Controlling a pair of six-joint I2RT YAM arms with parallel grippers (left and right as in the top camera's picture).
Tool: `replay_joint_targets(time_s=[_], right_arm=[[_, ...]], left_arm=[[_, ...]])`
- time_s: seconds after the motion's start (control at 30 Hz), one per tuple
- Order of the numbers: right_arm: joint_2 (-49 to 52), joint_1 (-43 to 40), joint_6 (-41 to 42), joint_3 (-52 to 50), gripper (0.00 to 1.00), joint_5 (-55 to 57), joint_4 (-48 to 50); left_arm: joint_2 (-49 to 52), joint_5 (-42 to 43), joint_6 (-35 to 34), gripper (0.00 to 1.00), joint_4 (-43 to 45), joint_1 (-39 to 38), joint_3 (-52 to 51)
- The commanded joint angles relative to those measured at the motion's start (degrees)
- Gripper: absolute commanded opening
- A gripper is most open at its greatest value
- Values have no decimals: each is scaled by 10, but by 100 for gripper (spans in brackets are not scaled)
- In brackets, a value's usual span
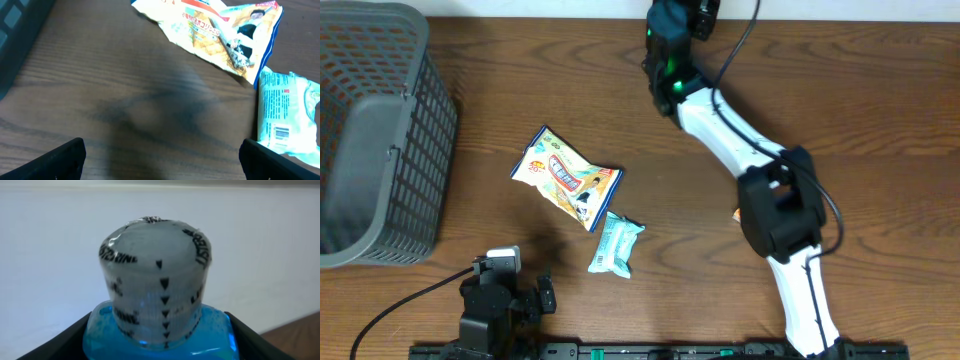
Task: Scan the item barcode
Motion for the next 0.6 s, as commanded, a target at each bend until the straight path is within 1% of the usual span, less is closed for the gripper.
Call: replay_joint_targets(time_s=[0.0, 0.1, 0.33, 0.5, 0.57], right_arm=[[30, 8, -145, 10, 46, 23, 79], [66, 8, -175, 12, 44, -1, 116], [124, 10, -182, 48, 40, -4, 121], [157, 18, -252, 100, 36, 13, 126], [157, 21, -281, 107, 34, 16, 137]], left_arm=[[-3, 5, -1, 98, -6, -1, -1], [-3, 5, -1, 98, -6, -1, -1], [-3, 5, -1, 98, -6, -1, -1], [-3, 5, -1, 98, -6, -1, -1], [-3, 5, -1, 98, -6, -1, -1]])
